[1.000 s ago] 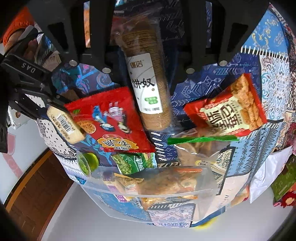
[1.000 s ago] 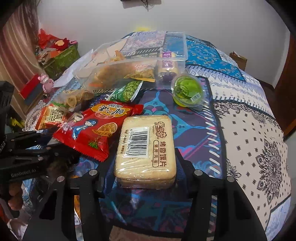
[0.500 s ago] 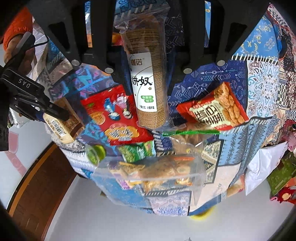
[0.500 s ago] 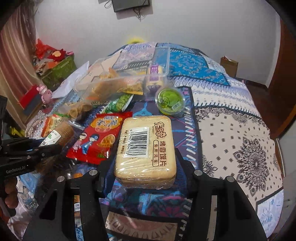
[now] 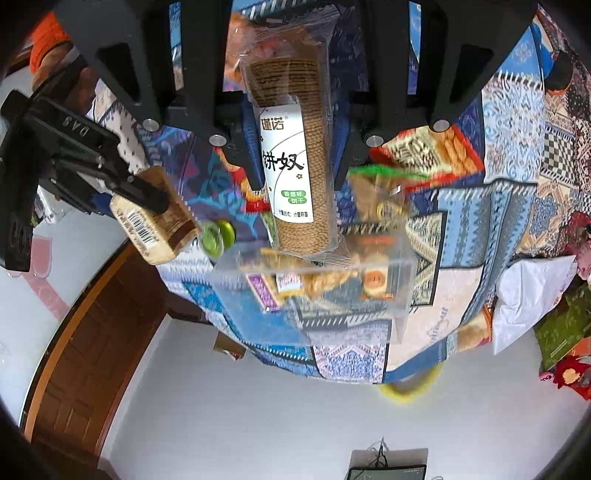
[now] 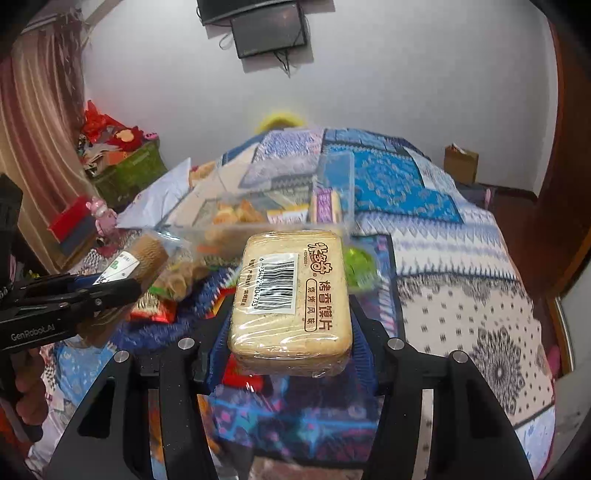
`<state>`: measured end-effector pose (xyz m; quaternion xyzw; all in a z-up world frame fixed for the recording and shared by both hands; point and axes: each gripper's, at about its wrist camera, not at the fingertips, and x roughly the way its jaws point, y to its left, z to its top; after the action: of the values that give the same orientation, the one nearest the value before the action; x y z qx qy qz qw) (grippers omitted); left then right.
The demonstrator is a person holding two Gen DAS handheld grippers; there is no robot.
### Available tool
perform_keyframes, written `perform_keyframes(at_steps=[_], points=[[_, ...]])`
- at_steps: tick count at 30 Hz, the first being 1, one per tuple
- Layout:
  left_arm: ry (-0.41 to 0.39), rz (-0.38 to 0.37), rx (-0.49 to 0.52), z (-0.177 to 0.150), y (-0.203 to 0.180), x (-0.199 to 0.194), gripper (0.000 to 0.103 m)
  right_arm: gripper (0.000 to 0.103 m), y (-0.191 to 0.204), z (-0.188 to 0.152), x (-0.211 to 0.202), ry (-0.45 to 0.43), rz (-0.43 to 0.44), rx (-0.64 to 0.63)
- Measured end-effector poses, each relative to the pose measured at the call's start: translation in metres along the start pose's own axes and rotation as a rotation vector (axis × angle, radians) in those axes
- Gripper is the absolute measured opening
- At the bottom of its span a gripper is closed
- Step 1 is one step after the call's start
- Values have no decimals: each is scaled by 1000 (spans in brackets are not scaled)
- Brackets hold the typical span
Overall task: Organize snacks
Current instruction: 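Grasp the round biscuit roll with left tool while right tool grasps the cake bar, then carry the biscuit roll and cake bar over the clear box and lower them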
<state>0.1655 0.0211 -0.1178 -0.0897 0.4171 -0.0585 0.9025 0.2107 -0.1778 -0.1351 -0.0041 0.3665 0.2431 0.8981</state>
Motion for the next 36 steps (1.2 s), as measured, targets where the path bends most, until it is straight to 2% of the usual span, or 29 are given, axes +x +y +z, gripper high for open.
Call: perform_keyframes(at_steps=[12,21,36], points=[[-79,34,9,58,7,17,35,52,7,51,32,-58,54,-15],[-53,59,-12,88,30,59,35,52,3,80,59,-83,45,-34],[-3,83,-29,118,56,123,35,52,-6,99,131,43,39,-39]])
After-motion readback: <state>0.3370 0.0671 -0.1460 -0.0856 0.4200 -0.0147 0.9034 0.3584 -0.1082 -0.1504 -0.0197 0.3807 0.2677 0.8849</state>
